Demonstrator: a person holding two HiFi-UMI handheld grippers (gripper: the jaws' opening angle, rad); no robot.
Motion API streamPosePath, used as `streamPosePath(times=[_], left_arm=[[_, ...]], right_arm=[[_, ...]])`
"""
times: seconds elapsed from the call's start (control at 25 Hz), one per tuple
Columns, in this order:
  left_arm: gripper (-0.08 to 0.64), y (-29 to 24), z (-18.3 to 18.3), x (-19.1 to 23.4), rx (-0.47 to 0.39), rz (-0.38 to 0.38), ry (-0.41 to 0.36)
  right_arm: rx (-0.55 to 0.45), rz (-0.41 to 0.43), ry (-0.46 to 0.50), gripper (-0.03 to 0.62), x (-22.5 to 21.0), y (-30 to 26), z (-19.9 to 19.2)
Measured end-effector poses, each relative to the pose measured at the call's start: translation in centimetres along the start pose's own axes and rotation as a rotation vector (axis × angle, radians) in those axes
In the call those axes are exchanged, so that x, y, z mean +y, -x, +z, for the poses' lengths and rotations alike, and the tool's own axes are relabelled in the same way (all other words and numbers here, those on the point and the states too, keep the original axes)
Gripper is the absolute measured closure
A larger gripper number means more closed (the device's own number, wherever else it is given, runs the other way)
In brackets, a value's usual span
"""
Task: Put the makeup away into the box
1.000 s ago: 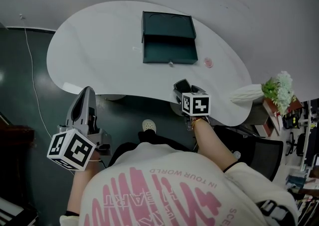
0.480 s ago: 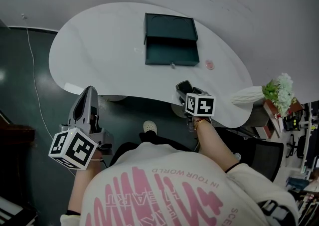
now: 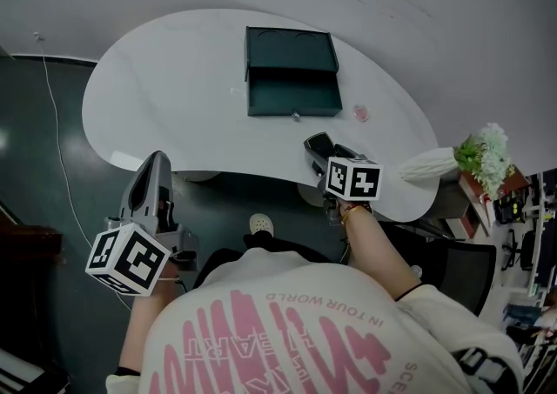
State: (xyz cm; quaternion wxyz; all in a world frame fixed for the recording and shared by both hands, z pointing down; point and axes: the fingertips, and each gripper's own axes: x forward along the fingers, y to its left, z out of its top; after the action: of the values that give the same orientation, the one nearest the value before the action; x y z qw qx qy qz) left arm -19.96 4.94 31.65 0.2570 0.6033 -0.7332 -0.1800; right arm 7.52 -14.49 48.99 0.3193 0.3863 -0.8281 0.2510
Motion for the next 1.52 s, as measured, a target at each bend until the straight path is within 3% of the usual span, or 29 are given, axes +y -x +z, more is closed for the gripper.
streamPosePath(times=[0.72, 0.92, 1.16, 1.36, 1.52], left_arm=[[0.558, -4.1, 0.7, -1.5, -0.035, 0.016, -0.002], [0.558, -7.0, 0.4, -3.1, -0.052, -0.001, -0.011], [0.558, -9.8, 0.6, -5.2, -0.09, -0.026, -0.03], [0.558, -9.8, 1.0, -4.4, -0.12, 0.017, -0.04], [0.558, -8.9, 1.0, -2.9, -0.108, 0.071, -0.047]], right_arm=[[-0.095, 0.027, 0.091, 0.261, -1.4, -1.0, 6.8], [-0.123, 0.057, 0.185, 0.261, -1.4, -1.6, 9.5], [-0.141, 0.175, 0.299, 0.261, -0.4, -2.4, 12.3], [-0.08, 0.297, 0.408, 0.261, 1.2, -3.7, 12.3], [-0.043, 0.337, 0.428, 0.261, 2.2, -4.9, 12.7]])
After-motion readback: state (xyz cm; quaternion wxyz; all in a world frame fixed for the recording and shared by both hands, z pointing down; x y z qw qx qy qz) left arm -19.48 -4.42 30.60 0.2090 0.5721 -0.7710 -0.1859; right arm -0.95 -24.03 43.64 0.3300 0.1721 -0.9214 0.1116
